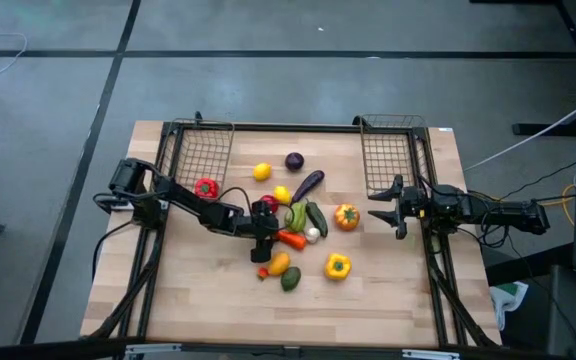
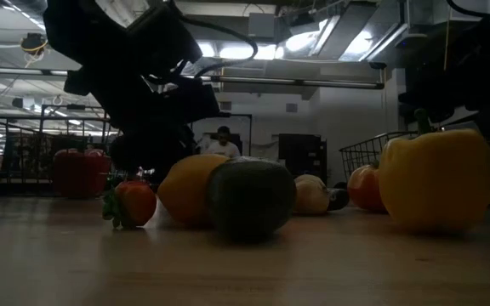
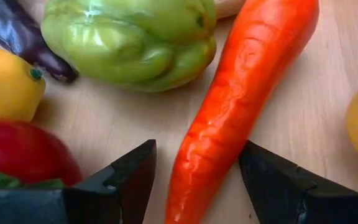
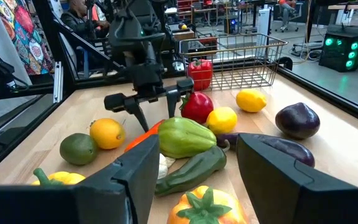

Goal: Sort produce into baskets
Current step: Put the orange carrot into the left gold wire basket

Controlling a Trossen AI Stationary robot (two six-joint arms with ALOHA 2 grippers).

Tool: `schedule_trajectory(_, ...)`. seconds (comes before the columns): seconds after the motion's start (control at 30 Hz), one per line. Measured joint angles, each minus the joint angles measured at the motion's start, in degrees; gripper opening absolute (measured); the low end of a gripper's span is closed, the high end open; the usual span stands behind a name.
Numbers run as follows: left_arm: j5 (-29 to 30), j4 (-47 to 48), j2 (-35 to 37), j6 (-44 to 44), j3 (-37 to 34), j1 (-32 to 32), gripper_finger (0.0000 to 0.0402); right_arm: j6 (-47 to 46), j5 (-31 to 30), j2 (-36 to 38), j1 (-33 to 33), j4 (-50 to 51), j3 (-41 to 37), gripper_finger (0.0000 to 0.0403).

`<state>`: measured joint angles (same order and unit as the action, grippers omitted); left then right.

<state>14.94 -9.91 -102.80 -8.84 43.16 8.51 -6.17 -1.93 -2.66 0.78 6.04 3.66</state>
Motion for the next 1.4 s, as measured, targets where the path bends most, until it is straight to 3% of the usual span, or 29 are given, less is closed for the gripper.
schedule_trajectory(0.2,0.06,0.03,0.13,-1.04,0.00,0.02,0.0208,0.00,0.00,0.02,0.00,-0.13,-0.02,0.0214)
schedule_trajectory(0.6,-0.66,0.22,1.47,-9.41,0.00,0.00,0.0094,0.02,0.00,0.01,-0.01,-0.13,-0.02,0.0214)
schedule_trajectory(1.03,-0.83,2.08,15.42,-10.32,0.03,-0.70,0.0109,0.04,0.00,0.02,-0.02,-0.13,-0.02,0.0214)
schedule_trajectory(1.2,0.57,8.82,23.78,-10.32,0.04,-3.12,0.0110,0.04,0.00,0.00,-0.02,-0.11,-0.02,0.0214)
schedule_trajectory(1.4,6.92,18.52,33.93,-10.32,0.04,-7.18,0.0111,0.03,0.00,0.00,0.00,-0.09,-0.02,0.0214)
